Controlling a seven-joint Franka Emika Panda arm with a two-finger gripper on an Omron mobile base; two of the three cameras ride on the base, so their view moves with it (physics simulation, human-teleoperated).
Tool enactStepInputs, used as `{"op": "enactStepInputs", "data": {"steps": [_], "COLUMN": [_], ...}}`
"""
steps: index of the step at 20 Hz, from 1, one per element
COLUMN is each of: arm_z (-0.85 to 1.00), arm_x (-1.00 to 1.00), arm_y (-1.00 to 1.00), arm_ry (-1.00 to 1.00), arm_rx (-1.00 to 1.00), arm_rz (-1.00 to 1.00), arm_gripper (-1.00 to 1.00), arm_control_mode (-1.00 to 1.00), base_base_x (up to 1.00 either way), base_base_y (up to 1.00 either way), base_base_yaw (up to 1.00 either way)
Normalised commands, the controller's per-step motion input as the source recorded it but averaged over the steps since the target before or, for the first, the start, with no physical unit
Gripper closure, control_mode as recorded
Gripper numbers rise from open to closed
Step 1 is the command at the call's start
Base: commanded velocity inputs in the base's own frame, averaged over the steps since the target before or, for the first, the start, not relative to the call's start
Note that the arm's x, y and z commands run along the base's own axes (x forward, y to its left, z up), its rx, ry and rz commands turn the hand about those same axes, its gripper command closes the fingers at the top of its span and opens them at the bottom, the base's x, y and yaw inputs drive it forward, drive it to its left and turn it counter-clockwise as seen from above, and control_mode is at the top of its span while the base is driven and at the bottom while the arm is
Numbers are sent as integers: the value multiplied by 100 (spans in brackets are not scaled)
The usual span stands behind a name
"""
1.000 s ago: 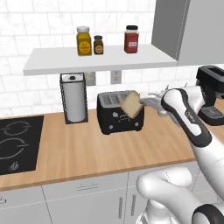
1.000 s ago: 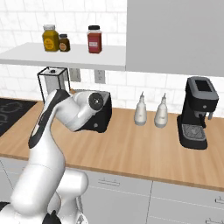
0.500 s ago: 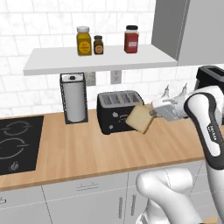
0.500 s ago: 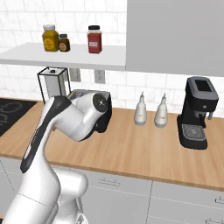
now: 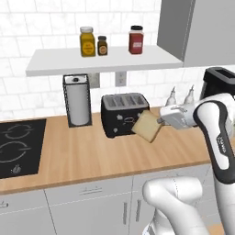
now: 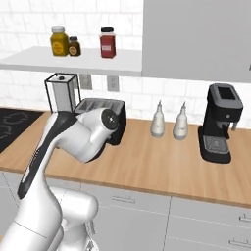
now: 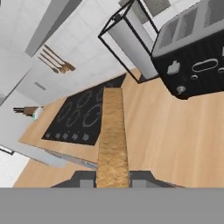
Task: Start the toaster. Once the lever pops up, take the bread to the plate on the dining counter.
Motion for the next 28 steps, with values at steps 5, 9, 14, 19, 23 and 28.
{"op": "enactStepInputs", "data": {"steps": [5, 9, 14, 19, 23, 28], "arm_z": [0, 0, 0, 0, 0, 0], "arm_x": [0, 0, 0, 0, 0, 0], "arm_y": [0, 0, 0, 0, 0, 0], "arm_ry": [0, 0, 0, 0, 0, 0], "arm_rx": [0, 0, 0, 0, 0, 0], "arm_rz": [0, 0, 0, 0, 0, 0], "arm_gripper": [100, 100, 100, 100, 100, 100], "arm_control_mode": [100, 100, 100, 100, 100, 100], "base_base_x": [-100, -97, -29, 0, 0, 24], "base_base_y": [0, -1, 4, 24, 9, 0], "base_base_yaw": [0, 2, 21, 53, 88, 84]}}
